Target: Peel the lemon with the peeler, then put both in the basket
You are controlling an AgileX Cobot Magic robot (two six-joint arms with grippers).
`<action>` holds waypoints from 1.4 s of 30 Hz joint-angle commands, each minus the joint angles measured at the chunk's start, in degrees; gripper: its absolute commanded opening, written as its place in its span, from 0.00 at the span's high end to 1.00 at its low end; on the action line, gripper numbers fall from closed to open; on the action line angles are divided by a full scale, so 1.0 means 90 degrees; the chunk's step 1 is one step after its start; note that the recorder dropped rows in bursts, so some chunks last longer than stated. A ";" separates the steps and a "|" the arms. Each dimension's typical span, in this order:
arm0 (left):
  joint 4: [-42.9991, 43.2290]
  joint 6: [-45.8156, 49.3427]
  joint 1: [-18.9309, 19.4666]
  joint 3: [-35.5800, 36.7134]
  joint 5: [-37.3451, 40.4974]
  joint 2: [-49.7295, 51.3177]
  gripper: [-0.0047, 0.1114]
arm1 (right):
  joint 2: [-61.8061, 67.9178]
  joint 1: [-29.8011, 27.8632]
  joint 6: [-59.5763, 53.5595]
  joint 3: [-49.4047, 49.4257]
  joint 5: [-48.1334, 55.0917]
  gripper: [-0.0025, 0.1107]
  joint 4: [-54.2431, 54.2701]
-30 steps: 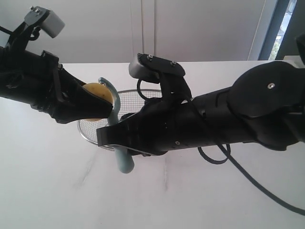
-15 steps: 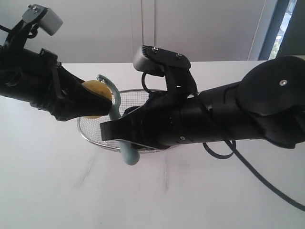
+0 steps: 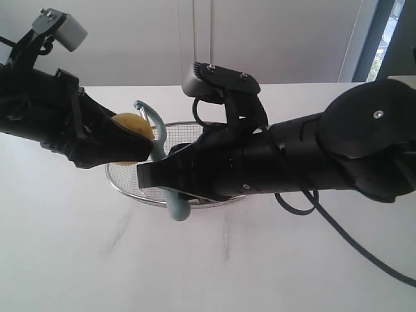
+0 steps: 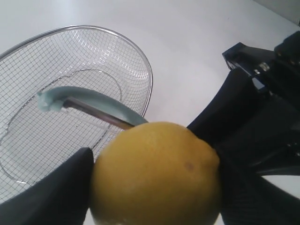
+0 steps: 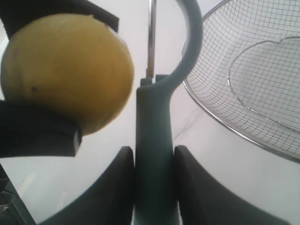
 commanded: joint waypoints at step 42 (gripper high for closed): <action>-0.0037 0.0138 -0.0014 0.0027 0.0124 -0.0179 0.96 | -0.2813 -0.0910 0.2327 -0.0001 0.0927 0.98 -0.2984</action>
